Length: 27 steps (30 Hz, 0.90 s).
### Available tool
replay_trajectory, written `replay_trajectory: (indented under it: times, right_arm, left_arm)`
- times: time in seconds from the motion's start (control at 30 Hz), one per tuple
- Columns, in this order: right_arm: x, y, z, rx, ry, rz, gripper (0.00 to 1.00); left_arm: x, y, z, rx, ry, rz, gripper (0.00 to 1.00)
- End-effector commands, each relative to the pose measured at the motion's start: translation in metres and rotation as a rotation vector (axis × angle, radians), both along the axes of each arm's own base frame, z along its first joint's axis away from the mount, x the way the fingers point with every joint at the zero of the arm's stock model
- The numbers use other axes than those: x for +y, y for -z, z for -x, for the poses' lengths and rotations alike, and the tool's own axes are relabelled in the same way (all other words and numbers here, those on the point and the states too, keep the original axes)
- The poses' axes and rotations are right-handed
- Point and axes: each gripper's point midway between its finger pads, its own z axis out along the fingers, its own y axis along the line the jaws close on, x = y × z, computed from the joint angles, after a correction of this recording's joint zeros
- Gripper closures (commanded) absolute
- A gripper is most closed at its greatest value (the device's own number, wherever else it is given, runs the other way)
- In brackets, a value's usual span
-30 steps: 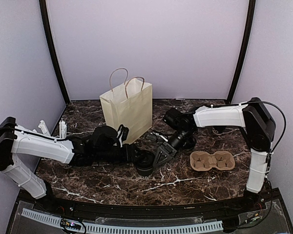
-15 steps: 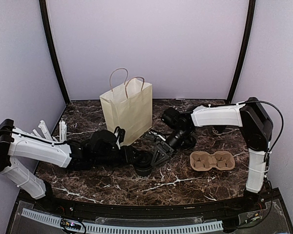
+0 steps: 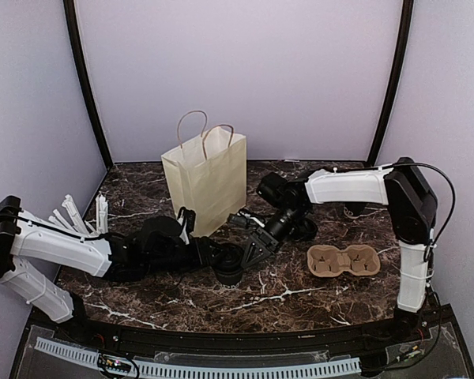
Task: Pack the takeout coffee
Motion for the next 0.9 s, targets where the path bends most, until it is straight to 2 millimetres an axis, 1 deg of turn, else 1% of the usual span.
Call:
replay_trajectory:
  times: [0.0,0.03,0.07,0.1,0.13,0.17,0.3,0.4,0.43,0.47,0.5,0.53,0.57,0.6,0.63,0.73,0.77,0.87]
  right_arm:
    - [-0.002,-0.016,-0.007,-0.162,-0.066,-0.043,0.46]
    - [-0.001,-0.027,-0.005,-0.167,-0.077,-0.076,0.46]
    - [-0.001,-0.036,-0.003,-0.171,-0.090,-0.099,0.45]
    - [-0.002,-0.043,-0.001,-0.175,-0.099,-0.116,0.45]
    - [-0.003,-0.048,0.001,-0.180,-0.105,-0.125,0.45]
    - [-0.004,-0.049,0.002,-0.183,-0.110,-0.127,0.45]
    - [-0.008,-0.045,0.000,-0.204,-0.116,-0.101,0.44]
    - [-0.009,-0.045,-0.003,-0.218,-0.116,-0.092,0.45]
    - [-0.009,-0.047,-0.004,-0.229,-0.116,-0.092,0.45]
    - [-0.010,-0.048,-0.005,-0.241,-0.114,-0.091,0.45]
    - [-0.010,-0.050,-0.006,-0.261,-0.112,-0.091,0.46]
    - [-0.012,-0.054,-0.008,-0.287,-0.106,-0.095,0.46]
    - [-0.013,-0.055,-0.010,-0.315,-0.098,-0.088,0.46]
    - [-0.015,-0.056,-0.013,-0.343,-0.091,-0.080,0.46]
    - [-0.017,-0.056,-0.015,-0.370,-0.085,-0.068,0.46]
    - [-0.024,-0.055,-0.019,-0.428,-0.078,-0.044,0.47]
    - [-0.024,-0.056,-0.020,-0.445,-0.077,-0.046,0.48]
    - [-0.026,-0.063,-0.022,-0.500,-0.086,-0.060,0.53]
  left_arm:
    - [0.014,0.025,0.016,-0.024,0.100,-0.177,0.46]
    - [0.008,0.012,0.013,-0.072,0.121,-0.171,0.46]
    - [0.006,0.006,0.011,-0.093,0.130,-0.169,0.44]
    - [0.001,-0.008,0.008,-0.139,0.147,-0.162,0.43]
    - [-0.001,-0.014,0.007,-0.162,0.155,-0.156,0.41]
    - [-0.005,-0.025,0.005,-0.198,0.169,-0.149,0.40]
    - [-0.014,-0.051,-0.001,-0.274,0.188,-0.134,0.32]
    - [-0.013,-0.066,-0.006,-0.301,0.172,-0.145,0.26]
    - [-0.010,-0.066,-0.007,-0.306,0.163,-0.166,0.24]
    - [-0.009,-0.074,-0.009,-0.317,0.154,-0.164,0.23]
    - [-0.004,-0.072,-0.010,-0.319,0.146,-0.193,0.23]
    - [-0.002,-0.077,-0.010,-0.328,0.140,-0.194,0.22]
    - [0.003,-0.075,-0.010,-0.327,0.136,-0.221,0.22]
    - [0.006,-0.077,-0.010,-0.335,0.138,-0.229,0.22]
    - [0.010,-0.073,-0.008,-0.326,0.145,-0.247,0.22]
    - [0.020,-0.063,-0.013,-0.292,0.144,-0.281,0.22]
    - [0.023,-0.058,-0.012,-0.277,0.150,-0.294,0.23]
    - [0.035,-0.051,-0.021,-0.238,0.108,-0.300,0.27]
